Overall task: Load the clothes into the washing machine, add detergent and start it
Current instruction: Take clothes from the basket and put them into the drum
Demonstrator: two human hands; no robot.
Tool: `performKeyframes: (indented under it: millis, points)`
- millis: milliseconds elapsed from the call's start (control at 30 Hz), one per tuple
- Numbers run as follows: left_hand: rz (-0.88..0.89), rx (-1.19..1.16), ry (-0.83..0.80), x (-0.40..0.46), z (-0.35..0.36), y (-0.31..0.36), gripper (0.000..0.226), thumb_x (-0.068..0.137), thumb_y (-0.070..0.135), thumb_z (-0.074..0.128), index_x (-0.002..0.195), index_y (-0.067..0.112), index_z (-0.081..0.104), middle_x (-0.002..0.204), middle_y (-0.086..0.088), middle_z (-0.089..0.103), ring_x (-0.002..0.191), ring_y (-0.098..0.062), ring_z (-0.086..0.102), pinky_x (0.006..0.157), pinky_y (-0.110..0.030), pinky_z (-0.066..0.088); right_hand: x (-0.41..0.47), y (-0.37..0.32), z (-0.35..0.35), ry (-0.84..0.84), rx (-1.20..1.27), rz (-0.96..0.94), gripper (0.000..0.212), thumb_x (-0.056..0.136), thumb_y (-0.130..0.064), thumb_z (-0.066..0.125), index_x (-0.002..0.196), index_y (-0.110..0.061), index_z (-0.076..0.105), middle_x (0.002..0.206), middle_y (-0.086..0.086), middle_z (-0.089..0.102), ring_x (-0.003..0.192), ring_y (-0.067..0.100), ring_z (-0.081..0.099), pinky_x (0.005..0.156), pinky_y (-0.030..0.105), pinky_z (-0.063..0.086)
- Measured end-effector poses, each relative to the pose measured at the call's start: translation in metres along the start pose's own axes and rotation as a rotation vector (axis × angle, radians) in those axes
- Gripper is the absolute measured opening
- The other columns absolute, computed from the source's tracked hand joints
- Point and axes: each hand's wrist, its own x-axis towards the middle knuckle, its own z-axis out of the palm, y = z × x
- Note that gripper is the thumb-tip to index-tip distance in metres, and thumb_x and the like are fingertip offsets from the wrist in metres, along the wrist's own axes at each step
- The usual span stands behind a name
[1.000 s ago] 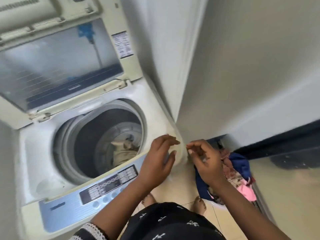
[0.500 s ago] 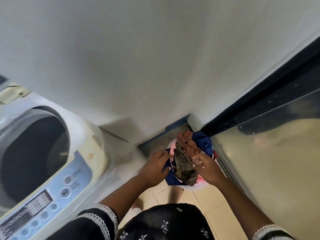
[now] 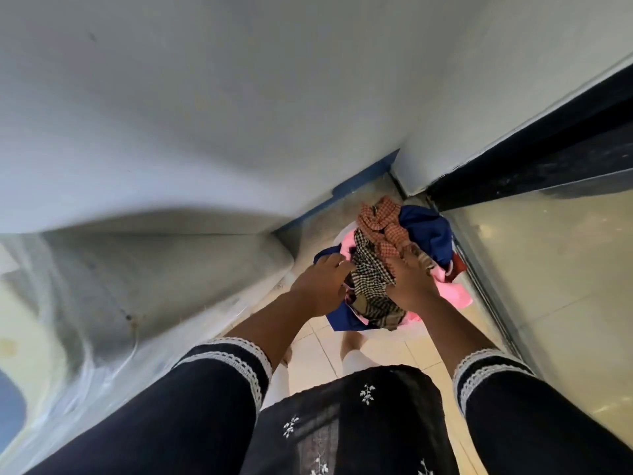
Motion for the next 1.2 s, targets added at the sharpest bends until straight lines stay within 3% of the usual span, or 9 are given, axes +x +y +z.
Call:
performKeyframes:
  millis: [133, 200, 300, 433, 567, 733, 867, 1033, 1200]
  points:
    - [-0.054, -0.060, -0.013, 0.024, 0.011, -0.001, 0.050, 0.094, 0.018, 0.054, 0.143, 0.017, 0.043, 0.145, -0.007, 0.041, 0.133, -0.027, 0.037, 0.106, -0.043, 0.040, 0.034, 0.003, 0.014, -0.030, 0.009, 0.068, 0.079, 0.087, -0.047, 0.066, 0.152, -0.041, 0.023, 0.164, 0.010, -0.009, 0.150, 0.042, -0.004, 0.118, 0.060, 0.009]
    - [-0.061, -0.125, -0.008, 0.027, 0.014, 0.002, 0.049, 0.093, 0.016, 0.054, 0.141, 0.016, 0.044, 0.143, -0.007, 0.042, 0.130, -0.028, 0.038, 0.104, -0.043, 0.041, 0.044, 0.006, 0.020, -0.126, 0.126, 0.092, 0.082, 0.084, -0.054, 0.065, 0.153, -0.036, 0.025, 0.166, 0.008, -0.006, 0.151, 0.039, 0.001, 0.118, 0.056, 0.011]
    - [-0.053, -0.168, -0.009, 0.022, 0.015, 0.007, 0.048, 0.093, 0.015, 0.054, 0.140, 0.017, 0.046, 0.140, -0.008, 0.044, 0.125, -0.028, 0.042, 0.100, -0.044, 0.043, 0.048, 0.011, 0.026, -0.212, 0.251, 0.106, 0.099, 0.067, -0.065, 0.060, 0.152, -0.022, 0.033, 0.163, 0.009, 0.018, 0.148, 0.036, 0.018, 0.118, 0.050, 0.024]
    - [-0.028, -0.149, -0.034, 0.005, 0.008, 0.008, 0.044, 0.095, 0.018, 0.052, 0.138, 0.018, 0.048, 0.137, -0.007, 0.046, 0.122, -0.027, 0.044, 0.098, -0.043, 0.045, 0.023, 0.004, 0.019, -0.134, 0.219, 0.074, 0.080, 0.082, -0.048, 0.065, 0.149, -0.012, 0.038, 0.158, 0.008, 0.024, 0.146, 0.032, 0.021, 0.116, 0.050, 0.027]
    - [-0.046, -0.210, -0.038, -0.023, -0.013, 0.015, 0.048, 0.094, 0.018, 0.054, 0.141, 0.019, 0.044, 0.138, -0.006, 0.045, 0.123, -0.024, 0.043, 0.100, -0.036, 0.042, -0.026, -0.019, -0.003, 0.008, 0.333, -0.030, 0.062, 0.085, -0.040, 0.067, 0.140, -0.016, 0.052, 0.149, 0.001, 0.038, 0.137, 0.025, 0.040, 0.111, 0.045, 0.036]
    - [-0.104, -0.446, 0.027, -0.067, -0.053, 0.031, 0.076, 0.083, 0.017, 0.070, 0.148, 0.018, 0.030, 0.144, -0.010, 0.040, 0.131, -0.026, 0.041, 0.104, -0.038, 0.041, -0.104, -0.064, -0.048, 0.236, 0.665, -0.190, 0.038, 0.088, -0.014, 0.070, 0.125, -0.009, 0.066, 0.131, -0.002, 0.053, 0.120, 0.012, 0.052, 0.100, 0.023, 0.039]
    - [-0.165, -0.584, 0.110, -0.107, -0.078, 0.035, 0.106, 0.071, 0.026, 0.084, 0.152, 0.020, 0.016, 0.152, -0.007, 0.032, 0.138, -0.027, 0.035, 0.110, -0.045, 0.038, -0.170, -0.105, -0.093, 0.358, 0.819, -0.330, 0.020, 0.089, -0.006, 0.068, 0.107, -0.012, 0.075, 0.110, -0.009, 0.063, 0.105, -0.005, 0.059, 0.096, 0.016, 0.041]
    - [-0.147, -0.571, 0.281, -0.163, -0.107, 0.036, 0.118, 0.069, 0.029, 0.087, 0.154, 0.023, 0.006, 0.153, -0.009, 0.029, 0.138, -0.026, 0.035, 0.107, -0.036, 0.037, -0.255, -0.157, -0.137, 0.453, 0.921, -0.556, 0.017, 0.091, -0.011, 0.067, 0.104, -0.004, 0.076, 0.110, 0.005, 0.069, 0.108, 0.014, 0.064, 0.097, 0.025, 0.050]
    - [-0.121, -0.581, 0.414, -0.208, -0.138, 0.047, 0.092, 0.074, 0.021, 0.081, 0.147, 0.021, 0.026, 0.144, -0.009, 0.032, 0.133, -0.030, 0.037, 0.106, -0.037, 0.041, -0.327, -0.200, -0.162, 0.421, 0.970, -0.693, 0.022, 0.090, -0.012, 0.065, 0.105, 0.001, 0.074, 0.111, 0.012, 0.069, 0.111, 0.017, 0.065, 0.097, 0.025, 0.050]
